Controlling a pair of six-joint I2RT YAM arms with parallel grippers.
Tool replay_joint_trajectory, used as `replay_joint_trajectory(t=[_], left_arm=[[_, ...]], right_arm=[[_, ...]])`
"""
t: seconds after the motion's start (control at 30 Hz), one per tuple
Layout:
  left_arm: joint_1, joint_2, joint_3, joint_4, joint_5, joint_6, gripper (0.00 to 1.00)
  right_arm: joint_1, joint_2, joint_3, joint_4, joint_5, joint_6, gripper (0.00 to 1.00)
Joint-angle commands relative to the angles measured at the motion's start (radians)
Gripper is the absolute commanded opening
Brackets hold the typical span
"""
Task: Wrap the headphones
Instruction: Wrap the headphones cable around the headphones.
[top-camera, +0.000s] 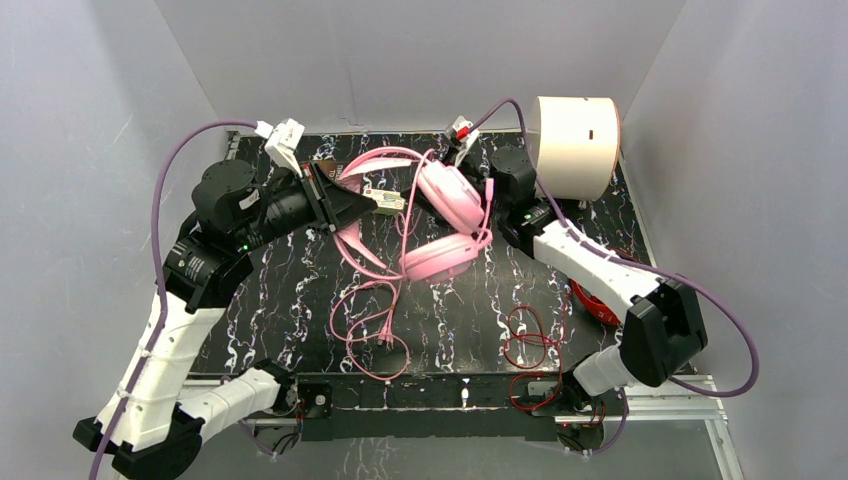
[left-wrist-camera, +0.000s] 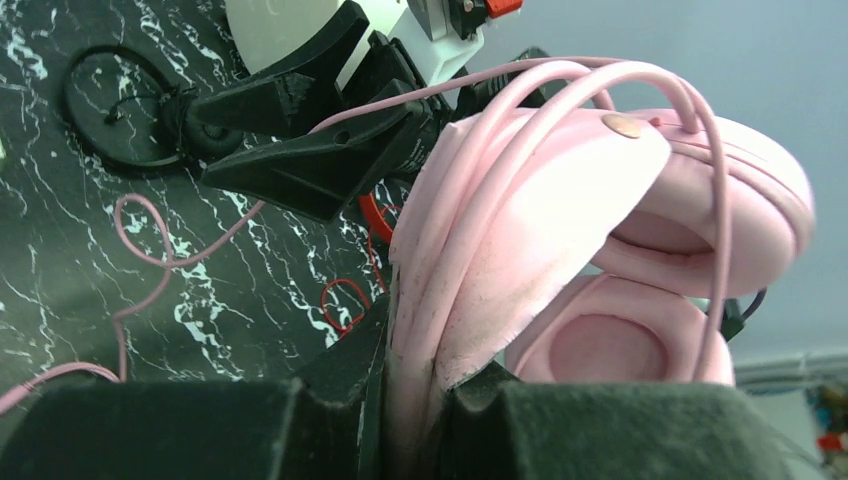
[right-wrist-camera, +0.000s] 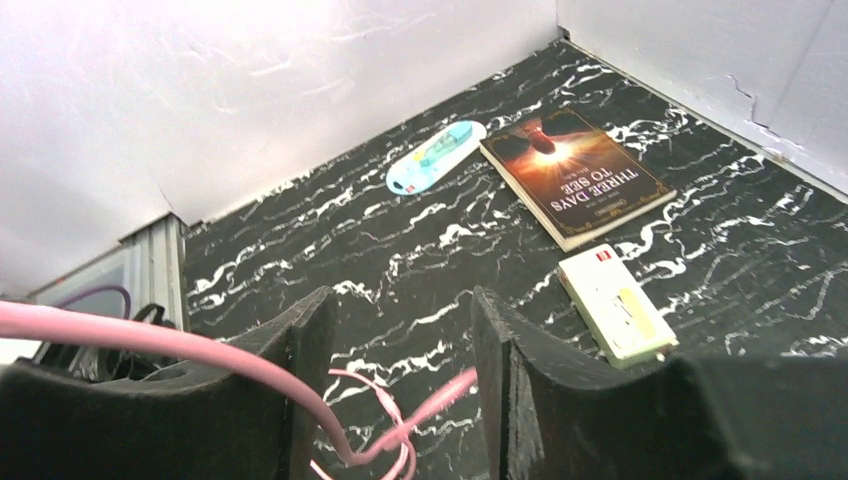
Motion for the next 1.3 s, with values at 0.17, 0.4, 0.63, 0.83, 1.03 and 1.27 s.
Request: replay_joint_trajectory(t=[0.17, 0.4, 0.63, 0.83, 1.03, 1.27], left_arm=[[-0.001, 0.039, 0.178, 0.052, -0.2, -0.242, 0.0], [-0.002, 0.073, 0.289, 0.093, -0.334, -0.275, 0.0], [-0.001, 0.104, 0.331, 0.155, -0.367, -0.306, 0.0], [-0.001, 0.128, 0.349, 0.185, -0.359, -0.32, 0.0], [-0.001, 0.142, 0.37, 0.198, -0.367, -0.326, 0.0], [-0.001, 0.155, 0.391, 0.196, -0.372, -0.326, 0.0]], right_arm=[[-0.003, 0.079, -0.061, 0.305, 0.011, 0.237, 0.74], [-0.006, 0.082, -0.149, 0.318, 0.098, 0.211, 0.93], [-0.005, 0.094, -0.178, 0.346, 0.112, 0.197, 0.99], [0.002, 0.148, -0.203, 0.496, 0.069, 0.262, 0.99], [0.028, 0.24, -0.185, 0.614, 0.015, 0.34, 0.9], [0.084, 0.286, -0.23, 0.761, 0.011, 0.351, 0.89]])
